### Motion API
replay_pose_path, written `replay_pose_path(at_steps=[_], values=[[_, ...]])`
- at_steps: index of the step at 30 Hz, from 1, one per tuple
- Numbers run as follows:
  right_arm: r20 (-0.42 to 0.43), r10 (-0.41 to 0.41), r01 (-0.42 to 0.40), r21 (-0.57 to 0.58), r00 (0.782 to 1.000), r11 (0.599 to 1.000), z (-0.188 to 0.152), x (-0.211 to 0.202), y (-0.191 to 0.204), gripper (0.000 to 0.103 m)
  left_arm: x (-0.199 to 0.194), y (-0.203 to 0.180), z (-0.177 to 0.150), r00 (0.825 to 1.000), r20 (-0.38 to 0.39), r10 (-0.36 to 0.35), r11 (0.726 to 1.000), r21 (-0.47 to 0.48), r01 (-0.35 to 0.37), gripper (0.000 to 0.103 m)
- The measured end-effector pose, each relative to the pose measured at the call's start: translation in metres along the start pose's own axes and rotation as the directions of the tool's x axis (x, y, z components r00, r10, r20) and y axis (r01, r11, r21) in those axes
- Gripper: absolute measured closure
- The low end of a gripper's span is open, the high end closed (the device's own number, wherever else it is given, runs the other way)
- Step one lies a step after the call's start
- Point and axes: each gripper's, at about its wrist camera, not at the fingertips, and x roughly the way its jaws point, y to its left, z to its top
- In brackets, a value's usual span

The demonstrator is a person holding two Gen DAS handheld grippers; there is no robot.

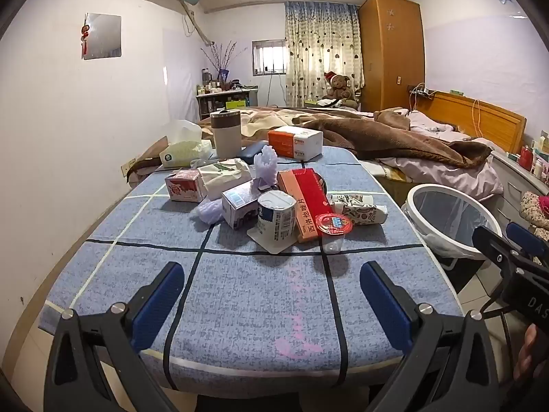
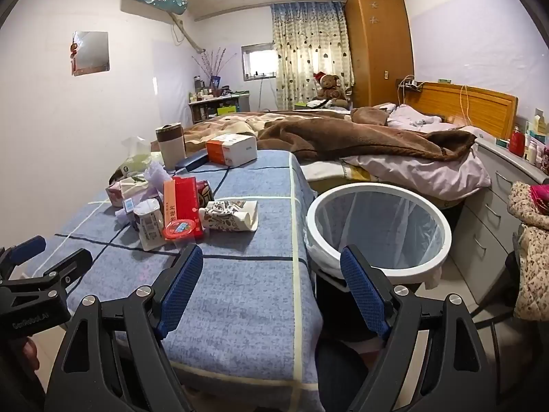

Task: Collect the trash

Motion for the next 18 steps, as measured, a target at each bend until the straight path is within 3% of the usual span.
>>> replay_pose_path(at_steps=[18], values=[[-0.003,-0.004,0.004,-0.012,1.0,1.0,0.0021,0.0007,-0.0004,0.019,-0.0022,0.0,0.0002,1.0,0.002,0.01,1.0,0.001,-0.01,0.0]])
